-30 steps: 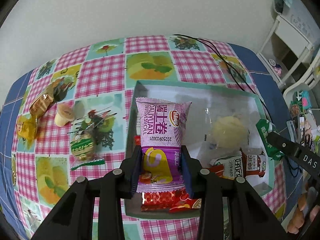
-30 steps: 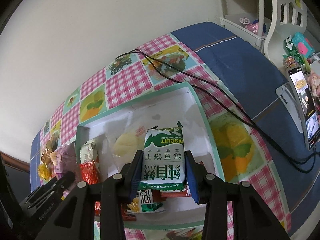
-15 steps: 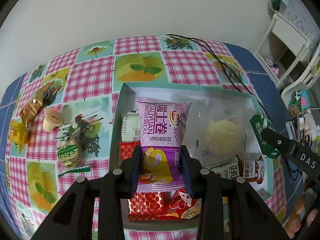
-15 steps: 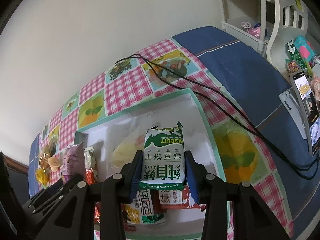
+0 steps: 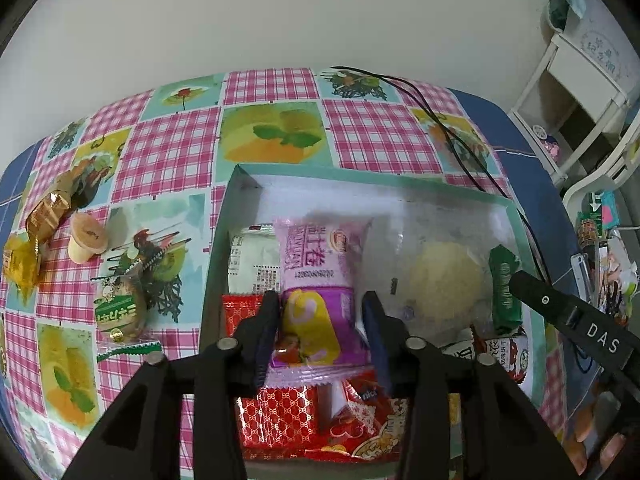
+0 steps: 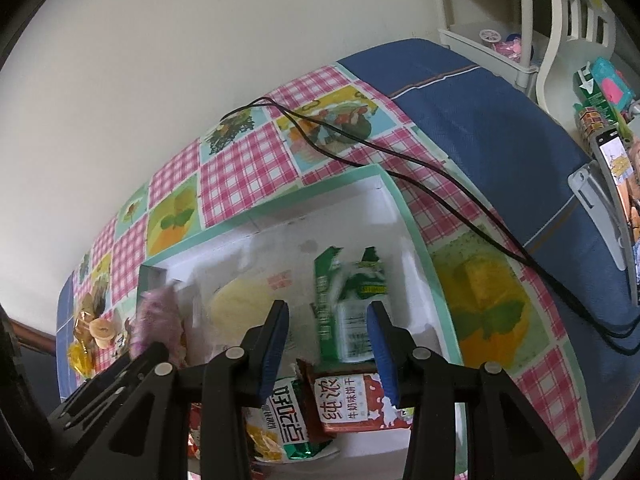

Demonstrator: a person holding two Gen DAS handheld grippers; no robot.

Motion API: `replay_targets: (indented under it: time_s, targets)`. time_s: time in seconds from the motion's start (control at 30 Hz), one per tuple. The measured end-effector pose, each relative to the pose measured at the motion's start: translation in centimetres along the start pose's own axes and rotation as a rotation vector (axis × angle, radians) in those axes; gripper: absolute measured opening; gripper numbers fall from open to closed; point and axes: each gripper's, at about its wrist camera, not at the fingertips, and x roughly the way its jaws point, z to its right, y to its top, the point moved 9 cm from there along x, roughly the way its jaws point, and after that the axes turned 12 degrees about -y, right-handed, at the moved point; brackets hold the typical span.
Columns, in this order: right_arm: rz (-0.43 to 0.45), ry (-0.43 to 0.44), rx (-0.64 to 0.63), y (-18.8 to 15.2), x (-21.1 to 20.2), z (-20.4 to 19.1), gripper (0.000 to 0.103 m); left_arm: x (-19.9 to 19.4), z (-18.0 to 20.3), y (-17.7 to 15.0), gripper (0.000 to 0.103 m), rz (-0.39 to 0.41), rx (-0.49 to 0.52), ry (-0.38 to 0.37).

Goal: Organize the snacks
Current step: 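Lower both packets into the tray and open both tools to release, then withdraw both open tools from the tray back toward the snack pile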

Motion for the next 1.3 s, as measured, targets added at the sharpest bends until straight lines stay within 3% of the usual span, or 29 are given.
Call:
replay_targets:
  time_s: [0.13, 0.23, 0.3, 0.4, 0.47, 0.93, 1.0, 1.1, 1.3]
  targets:
    - [-0.006, -0.028, -0.021, 0.0, -0.3, -0.1, 0.046, -0.1, 0.0, -0.1, 0.059, -0.007, -0.008, -0.009]
    - [-0.006, -0.050, -0.043, -0.1, -0.7, -0.3, 0.053, -0.7, -0.2, -0.1, 0.066, -0.006, -0.007, 0.003]
    - [0.000, -0.071, -0.060, -0.2, -1.3, -0.4, 0.061, -1.1, -0.4, -0.1, 0.067, -0.006, -0.012, 0.010]
    - [0.006, -0.085, -0.078, -0.6, -2.1, -0.6, 0.062, -1.8, -1.4, -0.3, 0.070, -0.012, -0.033, 0.033]
    - [0.004, -0.099, -0.087, -1.0, -2.4, -0.7, 0.065, -2.1, -2.0, -0.6, 0.079, -0.020, -0.044, 0.049]
    - [-0.040, -0.133, -0.166, -4.8, -3.2, -3.2, 0.067, -5.3, -6.4, -2.9, 0.083, -0.032, -0.165, 0.064]
    - [-0.039, -0.139, -0.178, -5.2, -3.4, -3.6, 0.075, -5.6, -7.1, -3.4, 0.090, -0.030, -0.184, 0.080]
    - [-0.034, -0.148, -0.202, -5.9, -3.7, -4.2, 0.088, -6.0, -8.1, -4.3, 0.092, -0.030, -0.204, 0.105]
    - [-0.048, -0.172, -0.234, -7.9, -3.9, -4.9, 0.093, -6.4, -9.3, -6.3, 0.095, -0.042, -0.238, 0.120]
